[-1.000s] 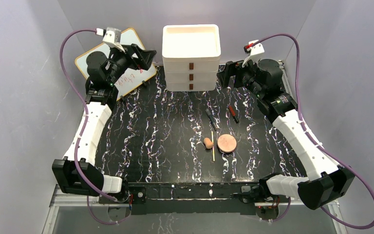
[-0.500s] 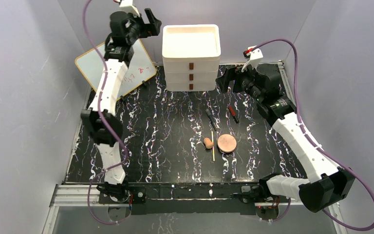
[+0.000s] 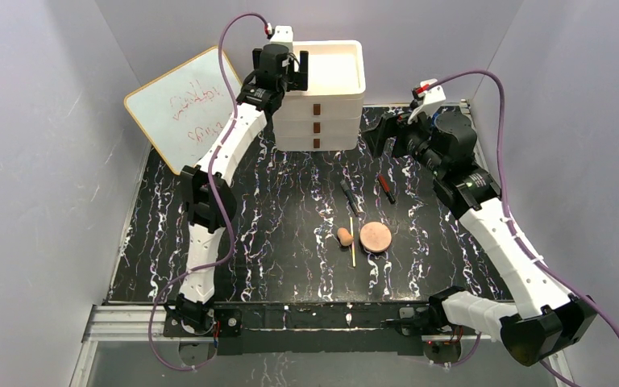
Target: Organize the makeup
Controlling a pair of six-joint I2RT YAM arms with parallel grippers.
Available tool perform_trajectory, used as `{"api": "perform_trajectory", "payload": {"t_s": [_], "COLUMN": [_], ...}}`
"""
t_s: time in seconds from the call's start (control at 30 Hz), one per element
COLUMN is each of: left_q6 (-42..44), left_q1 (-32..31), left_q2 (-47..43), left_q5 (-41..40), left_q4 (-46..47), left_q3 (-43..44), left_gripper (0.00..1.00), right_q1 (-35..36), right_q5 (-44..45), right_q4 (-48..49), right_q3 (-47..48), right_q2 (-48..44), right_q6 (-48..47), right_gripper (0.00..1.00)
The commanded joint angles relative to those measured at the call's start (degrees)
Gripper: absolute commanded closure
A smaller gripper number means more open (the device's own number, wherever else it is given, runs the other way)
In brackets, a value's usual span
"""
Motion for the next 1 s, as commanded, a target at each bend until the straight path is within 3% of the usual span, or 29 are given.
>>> {"api": "perform_trajectory", "payload": {"t_s": [0.0,0.2,0.43,0.6,0.77,0.97], "left_q6": [2.2,2.0,-1.8,-7.0,-10.4,-10.7], "left_q1": [-0.4,-0.4,1.2,4.4,7.6,9.2], "left_q2": [-2.5,-5.1,0.6,2.0,6.9,8.1], "left_q5": [-11.8,-15.8,-14.7,-10.5,-1.8,5.6], "left_q4": [3.0,9.9,6.0,7.6,4.0,4.0], "left_q3": [-1.3,-7.5,0.1,-0.1,7.1,6.8], "left_gripper": [0.08,0.08,0.14,0.19,0.32,0.28], "right_q1": [-0.1,-0.1,-0.1,-0.1,-0.1,0.0], "right_q5": [-0.1,-0.6,-1.3,-2.0,-2.4,-3.3], "right_q4": [1.1,1.1,1.1,0.7,0.7,1.3], "right_q3": [-1.1,-1.6,-1.1,-2.1,-3.3,-3.6], "right_q2": [-2.0,-2.1,-1.5,-1.7,-1.6,-0.6], "right_q6": [-0.1,-0.1,0.0,0.3,1.0,1.6], "right_gripper": [0.02,0.02,0.02,0.02,0.02,0.02]}}
